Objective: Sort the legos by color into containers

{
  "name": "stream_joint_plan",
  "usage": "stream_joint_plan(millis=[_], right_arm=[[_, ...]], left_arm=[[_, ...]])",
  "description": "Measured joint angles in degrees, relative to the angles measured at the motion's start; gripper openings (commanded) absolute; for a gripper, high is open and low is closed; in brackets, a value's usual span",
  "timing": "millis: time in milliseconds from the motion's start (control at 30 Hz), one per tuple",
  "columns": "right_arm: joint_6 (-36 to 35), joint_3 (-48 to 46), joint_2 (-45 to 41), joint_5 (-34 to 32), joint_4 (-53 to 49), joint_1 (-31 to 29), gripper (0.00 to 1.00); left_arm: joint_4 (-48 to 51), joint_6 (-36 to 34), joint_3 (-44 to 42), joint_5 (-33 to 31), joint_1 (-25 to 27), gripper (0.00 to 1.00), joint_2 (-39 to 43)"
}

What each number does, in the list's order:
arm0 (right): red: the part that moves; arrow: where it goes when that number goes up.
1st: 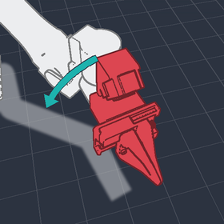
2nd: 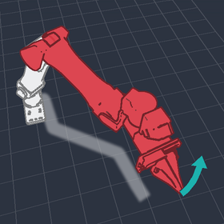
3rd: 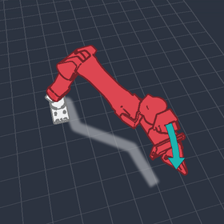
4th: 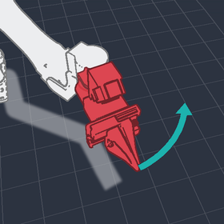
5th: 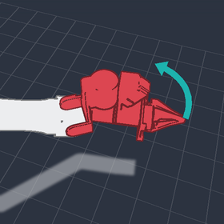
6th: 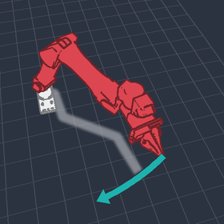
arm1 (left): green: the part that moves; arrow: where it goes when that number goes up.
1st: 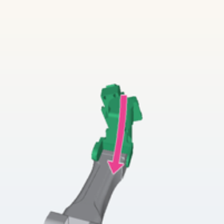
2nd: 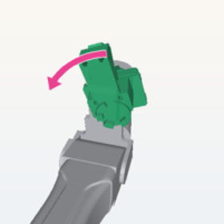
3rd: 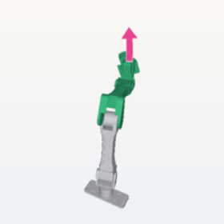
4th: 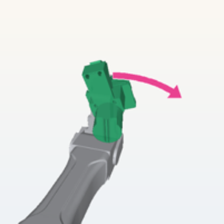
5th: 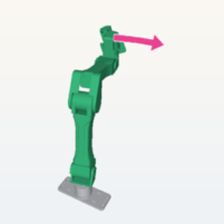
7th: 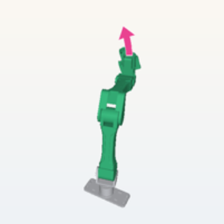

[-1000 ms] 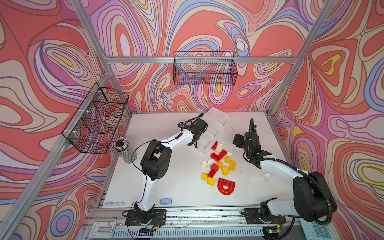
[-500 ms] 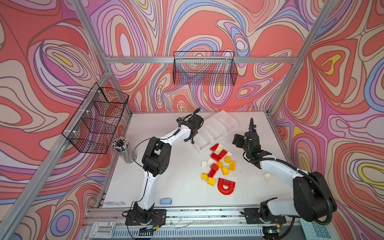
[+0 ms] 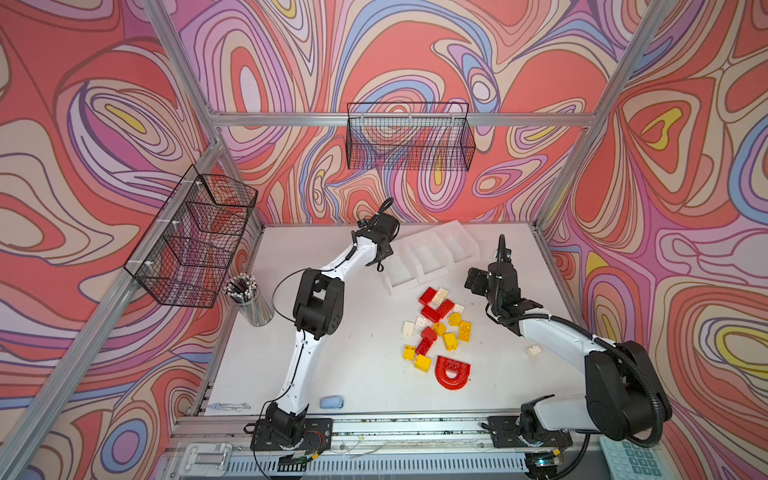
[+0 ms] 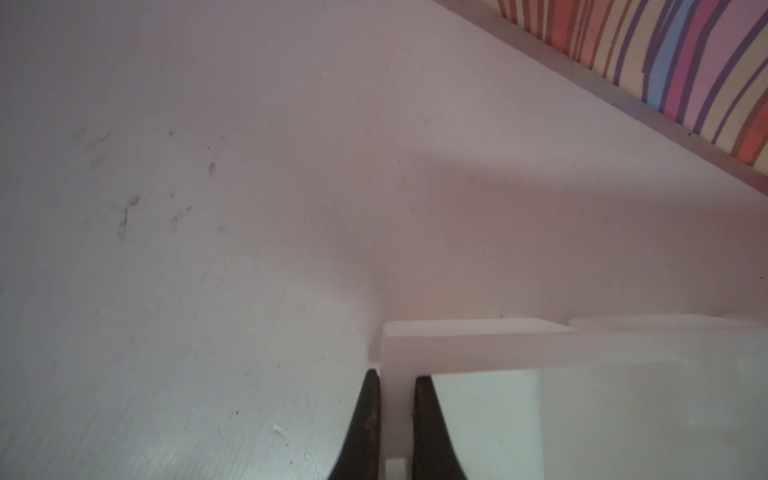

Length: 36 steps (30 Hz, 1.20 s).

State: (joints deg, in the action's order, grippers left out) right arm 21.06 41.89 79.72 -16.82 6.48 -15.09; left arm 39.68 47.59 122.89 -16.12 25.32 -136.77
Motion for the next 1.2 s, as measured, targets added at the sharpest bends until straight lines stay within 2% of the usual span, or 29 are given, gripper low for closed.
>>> stream_joint_plan(millis=[167, 433, 567, 667, 800, 933, 1000, 1200], right_arm=[[-0.24, 1.88, 0.33, 0.31, -2.80, 0.00, 0.94], [-1.62, 5.20, 3.19, 1.95, -6.91, 0.00, 0.92], [-2.67, 6.86, 5.86, 2.32, -8.63, 0.00, 0.90], [-3.43, 8.02, 8.41, 2.32, -9.75, 0.00, 0.87], [-5.81, 7.98, 10.93, 4.15, -9.79, 1.27, 0.77], [-8.94, 8.24, 14.34, 9.42, -9.22, 6.01, 0.78], [-10.34, 9.42, 16.50, 10.12, -9.92, 7.45, 0.78], [-14.29, 15.21, 22.91, 10.93, -11.15, 7.45, 0.78]], left_arm=[[-0.11, -7.06, 8.46, 3.69, -1.42, 0.00, -5.22], [-0.70, -15.23, 9.11, 10.67, -3.23, 0.02, -5.64], [-3.37, -17.44, 6.40, 11.89, -3.61, 0.22, -4.50], [-5.99, -17.31, 2.91, 13.22, -3.87, 0.47, -3.06], [-7.30, -17.18, 1.18, 13.75, -4.42, 0.75, -2.69], [-7.54, -17.55, 0.11, 13.42, -4.83, 0.87, -0.26], [-7.89, -17.84, -1.66, 13.22, -5.01, 0.89, 2.82], [-11.45, -17.97, -14.01, 13.40, -5.07, 0.91, 19.65]])
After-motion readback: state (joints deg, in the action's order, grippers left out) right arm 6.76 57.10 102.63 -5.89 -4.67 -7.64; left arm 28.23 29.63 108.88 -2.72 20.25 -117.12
